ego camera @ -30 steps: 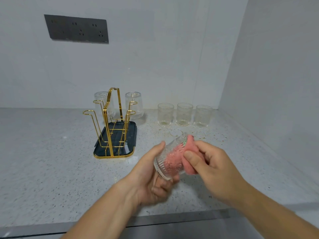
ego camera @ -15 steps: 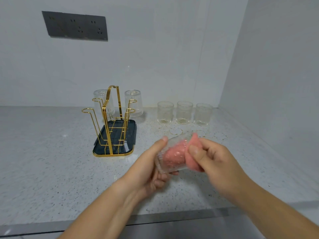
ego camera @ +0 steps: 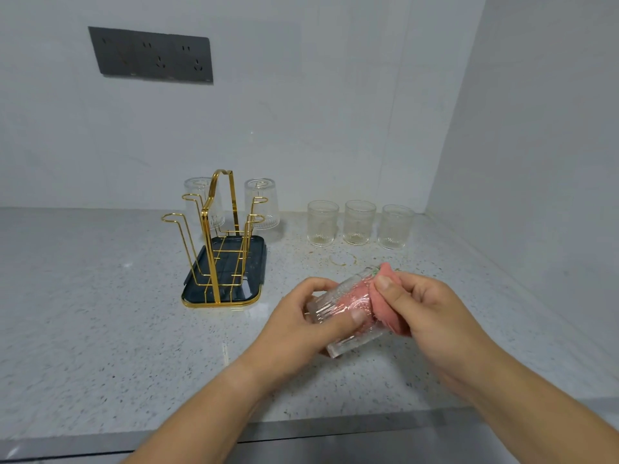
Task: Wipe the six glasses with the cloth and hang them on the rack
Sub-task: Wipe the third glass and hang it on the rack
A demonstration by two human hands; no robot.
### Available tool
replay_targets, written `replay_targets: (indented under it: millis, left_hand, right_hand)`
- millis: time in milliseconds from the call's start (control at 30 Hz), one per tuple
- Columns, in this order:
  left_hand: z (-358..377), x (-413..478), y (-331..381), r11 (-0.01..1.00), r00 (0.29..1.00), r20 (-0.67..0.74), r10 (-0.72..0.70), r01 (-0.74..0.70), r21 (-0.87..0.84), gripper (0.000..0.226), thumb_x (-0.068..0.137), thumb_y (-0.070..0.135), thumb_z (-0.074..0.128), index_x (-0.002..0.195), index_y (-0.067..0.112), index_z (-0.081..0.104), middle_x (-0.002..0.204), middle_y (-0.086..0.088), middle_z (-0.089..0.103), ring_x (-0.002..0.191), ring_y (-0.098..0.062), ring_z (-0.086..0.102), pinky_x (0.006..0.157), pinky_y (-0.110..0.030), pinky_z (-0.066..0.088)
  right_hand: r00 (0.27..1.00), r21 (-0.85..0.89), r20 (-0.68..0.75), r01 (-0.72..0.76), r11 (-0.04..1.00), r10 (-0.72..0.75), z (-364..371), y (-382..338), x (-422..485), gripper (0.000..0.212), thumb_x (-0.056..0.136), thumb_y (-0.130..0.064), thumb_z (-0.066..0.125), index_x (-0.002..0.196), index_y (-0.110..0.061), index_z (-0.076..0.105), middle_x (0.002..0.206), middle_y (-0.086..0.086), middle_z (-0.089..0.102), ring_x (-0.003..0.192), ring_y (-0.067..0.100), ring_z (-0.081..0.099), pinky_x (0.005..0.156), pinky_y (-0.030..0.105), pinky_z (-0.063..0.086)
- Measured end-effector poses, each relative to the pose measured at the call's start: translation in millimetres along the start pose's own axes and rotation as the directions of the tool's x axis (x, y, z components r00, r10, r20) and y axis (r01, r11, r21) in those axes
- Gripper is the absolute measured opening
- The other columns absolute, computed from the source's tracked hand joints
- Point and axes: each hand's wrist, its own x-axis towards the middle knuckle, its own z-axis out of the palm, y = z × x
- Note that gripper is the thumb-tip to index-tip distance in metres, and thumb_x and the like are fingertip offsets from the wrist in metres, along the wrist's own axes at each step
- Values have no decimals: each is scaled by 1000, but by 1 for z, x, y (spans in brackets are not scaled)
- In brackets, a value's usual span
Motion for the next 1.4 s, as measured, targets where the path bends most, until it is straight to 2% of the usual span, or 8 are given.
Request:
replay_targets:
  millis: [267,600,767,833,900,1133,1267,1400]
  left_hand:
    - [-4,-1,10,710,821,478,-311,535,-457,68,75,52,87,121,4,71,96,-25,72,63,-30,76,46,-27,60]
    - [-4,0,-7,628,759,613,-219,591,-506,69,86,65,65,116,3,73,90,-23,74,64,-26,75,53,-31,63]
    - [-8,6,-9,857,825,521,-218,417,-302,78,70,65,85,126,13,70,108,-16,73,90,-31,73,84,-47,61]
    - [-4,8,-10,934,880,435,-192,300,-195,79,60,58,95,125,18,73,110,-10,73,94,-26,71,88,-48,59]
    - [-1,10,-11,945,900,396,-183,272,-182,70,55,57,97,111,20,80,102,-6,75,88,-20,71,81,-41,61]
    - [-9,7,-20,835,893,433,-122,328,-442,65,57,46,99,111,14,81,105,-24,74,87,-33,74,81,-44,61]
    - [-10,13,-12,776,954,299,-11,197,-599,80,46,31,104,117,7,79,114,-24,74,99,-33,74,91,-44,61]
    - [-1,24,-4,882,995,44,87,-57,-468,82,65,20,92,138,1,59,127,-21,70,117,-37,69,100,-44,57]
  right_hand:
    - [965,-118,251,103,988,-71,-16,-9,-5,25,99,-19,52,76,-14,62,59,-12,61,55,-2,56,61,9,46]
    - [920,-167,373,191,967,-117,-39,-16,4,24,95,-31,61,73,-32,69,67,-5,65,68,13,62,72,25,53]
    - [952,-133,286,157,979,-114,-33,-3,1,29,93,-24,58,87,4,63,68,22,55,67,21,50,65,22,46]
    - [964,-125,252,116,985,-81,-28,-1,1,30,94,-26,58,84,2,63,61,10,56,63,12,51,66,18,46]
    - [973,-125,227,73,989,-43,-23,0,4,26,96,-25,57,80,-5,64,58,-7,60,59,7,54,72,17,49]
    - [992,-182,-1,126,975,-128,-24,1,7,28,102,-22,49,93,-17,75,87,7,75,93,16,73,88,19,56]
    - [945,94,-310,144,985,-109,-19,16,6,36,109,-21,40,95,-10,71,118,-4,77,108,21,73,85,34,56]
    - [974,597,-159,-35,802,161,6,21,-2,40,109,-32,34,117,-8,65,123,5,75,107,14,74,71,24,61]
